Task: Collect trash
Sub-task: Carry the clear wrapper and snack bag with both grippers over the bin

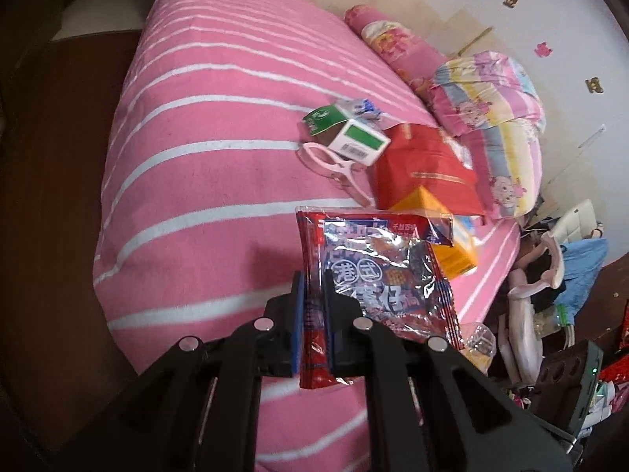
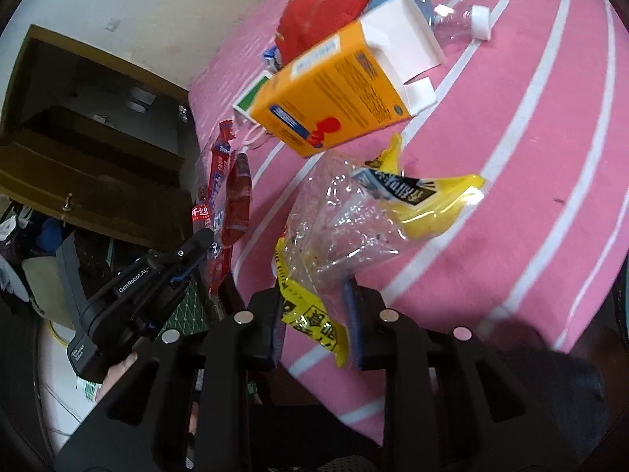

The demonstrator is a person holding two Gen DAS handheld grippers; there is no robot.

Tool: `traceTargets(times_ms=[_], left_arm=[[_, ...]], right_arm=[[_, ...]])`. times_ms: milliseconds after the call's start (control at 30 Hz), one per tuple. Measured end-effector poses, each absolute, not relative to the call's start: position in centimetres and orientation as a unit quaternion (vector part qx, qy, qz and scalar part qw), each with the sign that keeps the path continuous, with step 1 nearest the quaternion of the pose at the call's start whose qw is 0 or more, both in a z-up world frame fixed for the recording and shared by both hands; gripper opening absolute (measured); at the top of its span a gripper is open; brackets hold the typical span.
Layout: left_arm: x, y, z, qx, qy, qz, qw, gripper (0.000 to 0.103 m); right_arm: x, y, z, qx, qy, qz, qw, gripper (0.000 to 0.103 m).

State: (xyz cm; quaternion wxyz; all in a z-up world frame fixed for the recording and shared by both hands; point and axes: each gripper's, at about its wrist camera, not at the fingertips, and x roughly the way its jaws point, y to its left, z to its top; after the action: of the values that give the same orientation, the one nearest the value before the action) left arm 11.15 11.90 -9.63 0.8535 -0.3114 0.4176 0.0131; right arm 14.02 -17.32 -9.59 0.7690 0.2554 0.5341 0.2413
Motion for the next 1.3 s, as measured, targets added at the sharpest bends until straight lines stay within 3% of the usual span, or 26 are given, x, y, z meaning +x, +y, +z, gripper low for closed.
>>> traceTargets(times_ms=[667, 900, 1300], left_arm=[[6.6, -2.8, -1.6, -0.291, 0.385, -0.096, 0.870, 0.008], [7.6, -10.5, -3.3, -0.274, 0.423, -0.151, 0.850, 0.008], [11.0, -22.6, -9.4, -0.214, 0.509, -0.211, 0.807, 0.009]], right_arm=[[5.4, -31.1, -2.2, 0.274, 0.427, 0.210, 0.836, 0.026], [3.3, -37.4, -3.4, 0.295, 0.415, 0.160, 0.846, 0.026], [1.2, -47.9, -10.8, 0.346, 0.442, 0.065, 0.825, 0.027]])
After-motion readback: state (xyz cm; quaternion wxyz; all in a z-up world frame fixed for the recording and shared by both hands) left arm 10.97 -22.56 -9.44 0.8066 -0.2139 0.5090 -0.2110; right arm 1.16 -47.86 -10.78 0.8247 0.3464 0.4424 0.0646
